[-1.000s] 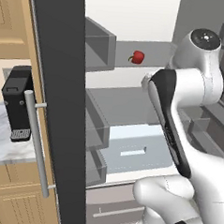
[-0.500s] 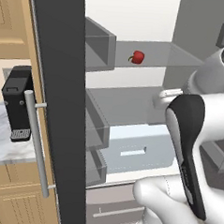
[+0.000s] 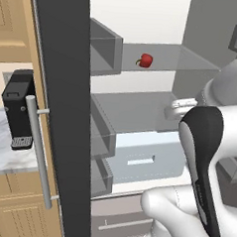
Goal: Retrieve the bottle and the shaker from the cabinet and place them next to the mixing bowl on the counter. Then add garlic from the fridge to the mixing bowl.
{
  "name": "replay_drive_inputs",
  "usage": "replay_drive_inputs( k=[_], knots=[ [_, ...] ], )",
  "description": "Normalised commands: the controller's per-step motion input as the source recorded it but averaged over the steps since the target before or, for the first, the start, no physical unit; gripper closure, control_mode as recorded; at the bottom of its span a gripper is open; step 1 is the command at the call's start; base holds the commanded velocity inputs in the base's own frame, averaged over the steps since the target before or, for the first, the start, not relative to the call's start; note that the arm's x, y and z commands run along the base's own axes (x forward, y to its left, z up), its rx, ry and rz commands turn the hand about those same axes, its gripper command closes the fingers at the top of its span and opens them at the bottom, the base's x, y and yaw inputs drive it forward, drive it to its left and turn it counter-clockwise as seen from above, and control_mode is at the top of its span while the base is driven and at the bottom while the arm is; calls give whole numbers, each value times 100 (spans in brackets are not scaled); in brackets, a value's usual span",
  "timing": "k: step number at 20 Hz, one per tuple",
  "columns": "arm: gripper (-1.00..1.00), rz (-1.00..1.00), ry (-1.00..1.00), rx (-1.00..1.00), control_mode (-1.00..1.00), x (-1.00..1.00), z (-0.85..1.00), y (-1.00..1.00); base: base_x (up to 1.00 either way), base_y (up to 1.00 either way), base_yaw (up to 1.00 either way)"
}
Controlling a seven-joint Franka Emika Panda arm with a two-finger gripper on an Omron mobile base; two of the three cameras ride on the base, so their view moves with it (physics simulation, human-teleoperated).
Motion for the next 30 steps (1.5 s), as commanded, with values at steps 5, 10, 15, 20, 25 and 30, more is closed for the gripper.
replay_drive_inputs(
  k=[5, 10, 15, 20, 25, 30],
  knots=[
    [100, 0, 0, 0, -100, 0, 0, 0, 0, 0, 0],
    [100, 0, 0, 0, 100, 0, 0, 0, -15, 0, 0],
    [100, 0, 0, 0, 100, 0, 0, 0, -93, -1, -1],
    [100, 0, 0, 0, 100, 0, 0, 0, -100, -6, -1],
    [100, 0, 0, 0, 100, 0, 0, 0, -100, 0, 0],
    [100, 0, 0, 0, 100, 0, 0, 0, -100, 0, 5]
  ],
)
